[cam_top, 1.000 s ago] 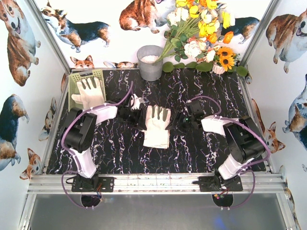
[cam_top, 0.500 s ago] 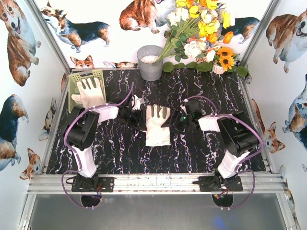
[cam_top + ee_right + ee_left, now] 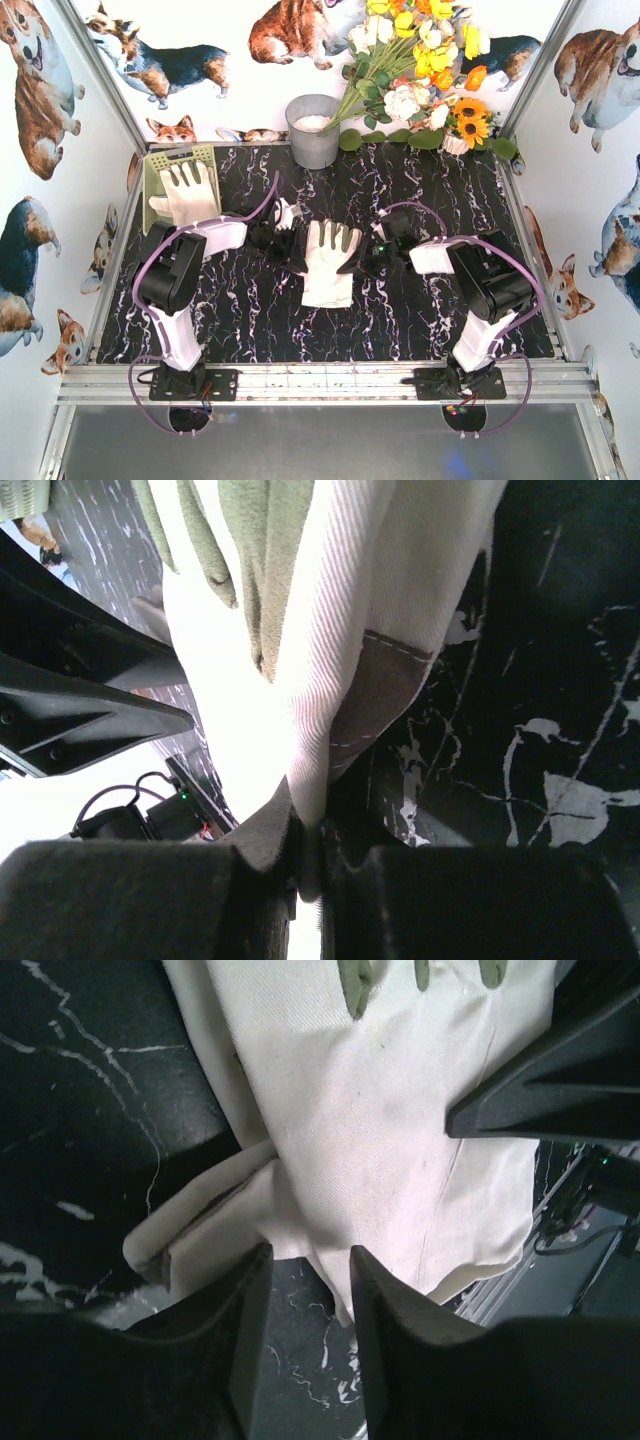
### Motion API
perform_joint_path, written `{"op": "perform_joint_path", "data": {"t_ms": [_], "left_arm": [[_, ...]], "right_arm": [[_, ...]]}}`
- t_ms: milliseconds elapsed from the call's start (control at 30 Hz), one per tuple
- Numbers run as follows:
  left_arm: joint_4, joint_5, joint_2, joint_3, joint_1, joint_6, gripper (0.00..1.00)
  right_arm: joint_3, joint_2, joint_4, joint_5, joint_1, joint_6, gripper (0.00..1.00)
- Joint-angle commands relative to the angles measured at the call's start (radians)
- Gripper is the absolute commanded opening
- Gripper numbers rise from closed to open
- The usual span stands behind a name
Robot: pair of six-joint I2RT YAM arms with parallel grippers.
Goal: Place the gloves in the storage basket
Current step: Pick up the glove from the center of the board.
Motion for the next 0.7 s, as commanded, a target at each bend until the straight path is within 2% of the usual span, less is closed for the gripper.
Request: {"op": "perform_joint_path", "data": {"t_ms": [0, 133, 400, 667], "left_arm": [[-0.027, -0.076, -0.09, 0.006, 0.034, -0.015, 0.37], [-0.03, -0.073, -0.178, 0.006, 0.083, -0.051, 0.46], [-0.003, 0.0, -0.301, 0.024, 0.16, -0.139, 0.56], [0.274, 0.167, -0.444, -0.054, 0.205, -0.414, 0.77]], "right_arm": [[0.041, -0.096, -0.003, -0.018, 0.003, -0.015, 0.0], [0.07, -0.174, -0.075, -0.025, 0.002, -0.043, 0.0], [0.139, -0.318, -0.198, -0.088, -0.029, -0.089, 0.0], [0.268, -0.453, -0.274, -0.171, -0.049, -0.072, 0.0]]}}
